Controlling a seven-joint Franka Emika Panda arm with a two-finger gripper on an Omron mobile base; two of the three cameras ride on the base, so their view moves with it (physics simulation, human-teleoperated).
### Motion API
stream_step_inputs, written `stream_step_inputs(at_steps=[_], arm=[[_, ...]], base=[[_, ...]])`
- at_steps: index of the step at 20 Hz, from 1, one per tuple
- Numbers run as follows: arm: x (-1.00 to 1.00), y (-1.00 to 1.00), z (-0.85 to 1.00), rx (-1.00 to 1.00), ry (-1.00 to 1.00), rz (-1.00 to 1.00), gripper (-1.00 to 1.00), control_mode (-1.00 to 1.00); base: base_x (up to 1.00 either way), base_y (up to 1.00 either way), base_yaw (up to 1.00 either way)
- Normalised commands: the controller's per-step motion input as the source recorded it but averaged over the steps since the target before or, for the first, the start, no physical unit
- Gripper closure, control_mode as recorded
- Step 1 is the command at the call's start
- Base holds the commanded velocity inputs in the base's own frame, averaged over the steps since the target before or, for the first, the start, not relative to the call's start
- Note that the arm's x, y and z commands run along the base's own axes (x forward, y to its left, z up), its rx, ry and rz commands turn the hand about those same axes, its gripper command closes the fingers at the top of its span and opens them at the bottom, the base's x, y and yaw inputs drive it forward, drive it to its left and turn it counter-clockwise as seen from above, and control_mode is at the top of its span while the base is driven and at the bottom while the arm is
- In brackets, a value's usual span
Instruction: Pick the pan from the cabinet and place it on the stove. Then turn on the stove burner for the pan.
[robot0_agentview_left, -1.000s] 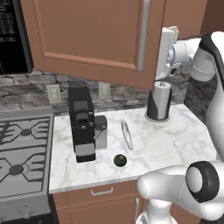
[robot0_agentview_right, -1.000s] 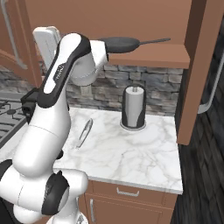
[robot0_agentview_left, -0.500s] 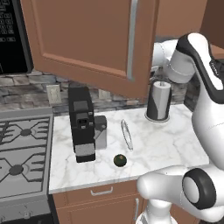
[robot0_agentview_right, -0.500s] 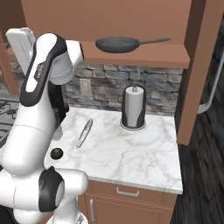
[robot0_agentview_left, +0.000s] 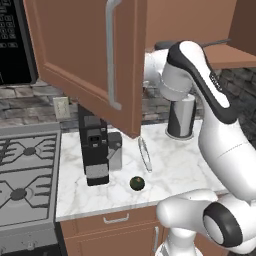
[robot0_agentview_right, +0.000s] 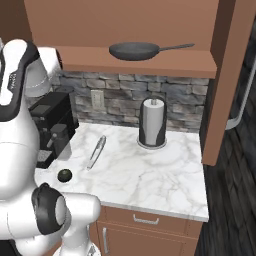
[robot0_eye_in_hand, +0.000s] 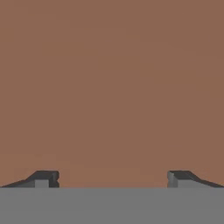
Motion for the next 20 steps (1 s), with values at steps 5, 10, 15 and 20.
stream_step_inputs(at_steps=[5,10,15,20], arm=[[-0.18,0.86,0.00,0.00,-0.02,0.02,-1.00,-1.00],[-0.08,0.65,0.00,-0.01,-0.01,0.00,-1.00,-1.00],[-0.09,0.22,0.00,-0.03,-0.02,0.00,-1.00,-1.00],[-0.11,0.00,0.00,-0.03,-0.03,0.00,-1.00,-1.00]], base=[[0.00,0.00,0.00],[0.00,0.00,0.00],[0.00,0.00,0.00],[0.00,0.00,0.00]])
